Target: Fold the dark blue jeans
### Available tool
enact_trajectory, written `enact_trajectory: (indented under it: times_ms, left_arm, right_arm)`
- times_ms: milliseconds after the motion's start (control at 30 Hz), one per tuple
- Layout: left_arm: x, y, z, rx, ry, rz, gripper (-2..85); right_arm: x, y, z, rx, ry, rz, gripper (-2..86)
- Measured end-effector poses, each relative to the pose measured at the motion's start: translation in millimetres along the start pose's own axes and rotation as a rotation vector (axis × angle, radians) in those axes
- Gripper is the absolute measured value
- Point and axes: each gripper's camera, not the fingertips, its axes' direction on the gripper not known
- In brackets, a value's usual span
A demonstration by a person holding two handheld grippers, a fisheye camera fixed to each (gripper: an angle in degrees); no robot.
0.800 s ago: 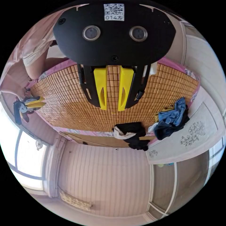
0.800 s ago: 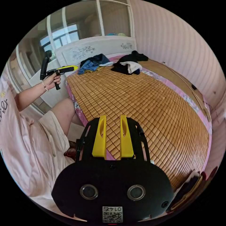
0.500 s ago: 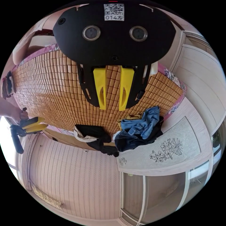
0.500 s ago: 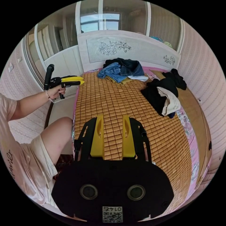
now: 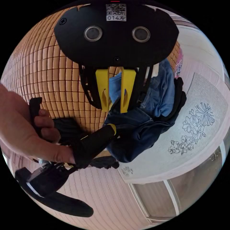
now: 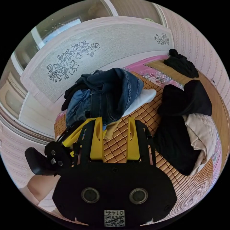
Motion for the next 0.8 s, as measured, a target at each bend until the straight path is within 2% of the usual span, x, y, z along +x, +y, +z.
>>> enact_trajectory:
  times_ms: [33, 100, 200, 267, 400, 500, 600, 633, 667, 733, 800]
  left_arm:
    - [-4.9, -3.4, -0.6, -0.024, 0.021, -0.012, 5.9]
    - [-10.6, 0.6, -15.5, 0.036, 0.028, -0.012, 4.1]
    - [-18.0, 11.1, -61.0, 0.166, 0.071, 0.010, 1.2]
    - [-20.5, 16.1, -113.2, 0.287, 0.180, 0.029, 0.2]
    - [6.2, 15.0, -214.7, 0.448, 0.308, 0.139, -0.5]
    - [41.9, 31.6, -306.4, 0.604, 0.426, 0.176, -0.8]
    - [82.6, 64.4, -379.6, 0.720, 0.766, 0.193, -0.9]
    - [109.0, 80.8, -400.6, 0.765, 1.030, 0.251, -0.9]
    - [146.9, 94.9, -418.1, 0.726, 1.151, 0.313, -0.9]
    - [206.8, 123.8, -434.7, 0.666, 1.042, 0.396, -0.9]
    - [243.8, 148.7, -431.4, 0.549, 1.088, 0.439, -0.9]
  right_arm:
    - [3.0, -7.4, 4.9, -0.035, -0.019, 0.039, 8.4]
    - [5.7, -8.1, -2.9, 0.013, -0.008, 0.050, 4.3]
    - [16.9, -5.2, -33.3, 0.064, -0.124, 0.027, 1.0]
    - [22.8, 1.3, -74.5, 0.115, -0.242, -0.007, 0.0]
    - [9.8, 27.4, -158.5, 0.173, -0.292, -0.151, -0.5]
    - [-3.6, 82.4, -234.1, 0.225, -0.344, -0.235, -0.7]
    - [6.8, 172.3, -307.8, 0.283, -0.471, -0.182, -0.6]
    - [14.0, 215.6, -333.6, 0.306, -0.481, -0.124, -0.6]
    - [20.2, 259.9, -354.7, 0.314, -0.442, -0.065, -0.6]
    - [31.5, 326.2, -375.9, 0.324, -0.286, 0.057, -0.5]
    - [44.8, 384.8, -377.0, 0.241, -0.065, 0.177, -0.5]
